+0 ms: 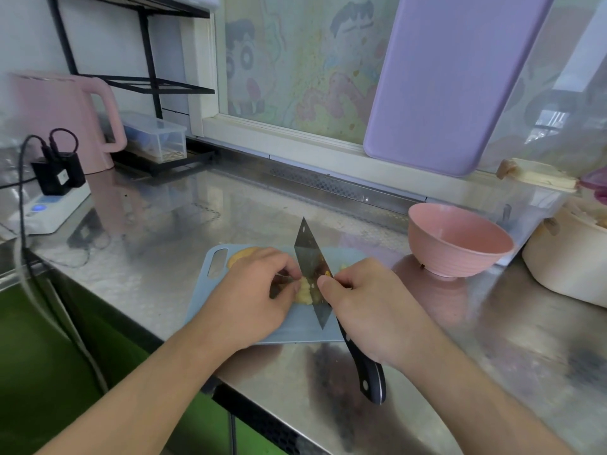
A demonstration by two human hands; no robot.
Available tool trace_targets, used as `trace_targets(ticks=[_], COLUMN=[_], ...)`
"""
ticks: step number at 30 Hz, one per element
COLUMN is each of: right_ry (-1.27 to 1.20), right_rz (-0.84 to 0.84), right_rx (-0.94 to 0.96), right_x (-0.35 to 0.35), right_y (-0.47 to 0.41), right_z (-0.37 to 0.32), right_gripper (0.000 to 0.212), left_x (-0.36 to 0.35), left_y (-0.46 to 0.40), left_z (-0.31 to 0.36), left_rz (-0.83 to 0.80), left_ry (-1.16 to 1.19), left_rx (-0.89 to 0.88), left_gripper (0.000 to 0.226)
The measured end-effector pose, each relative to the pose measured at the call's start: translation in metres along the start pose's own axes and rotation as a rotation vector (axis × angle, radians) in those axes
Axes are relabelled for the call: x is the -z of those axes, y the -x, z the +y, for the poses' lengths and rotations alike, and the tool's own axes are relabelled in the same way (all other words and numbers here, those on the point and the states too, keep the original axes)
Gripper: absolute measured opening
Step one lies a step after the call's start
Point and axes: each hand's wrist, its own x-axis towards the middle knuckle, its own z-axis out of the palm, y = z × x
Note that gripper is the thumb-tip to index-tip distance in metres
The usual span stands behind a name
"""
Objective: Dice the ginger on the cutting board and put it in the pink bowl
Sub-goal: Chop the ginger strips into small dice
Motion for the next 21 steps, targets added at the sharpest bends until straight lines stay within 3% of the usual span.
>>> trace_targets(ticks=[3,21], right_ry=[0.002,-0.022], right_rz=[-0.003,0.003], right_rx=[0.007,0.072], right_x=[0.001,0.017], right_y=[0.000,0.010], right_z=[0.000,-0.010], right_gripper=[0.055,0.055], left_x=[0.002,0.001], left_y=[0.004,0.004], left_z=[-0.002,-0.001], left_rz=[0.052,0.012], left_ry=[0.029,0.021], left_rx=[-0.034,-0.021], left_gripper=[0.019,0.014])
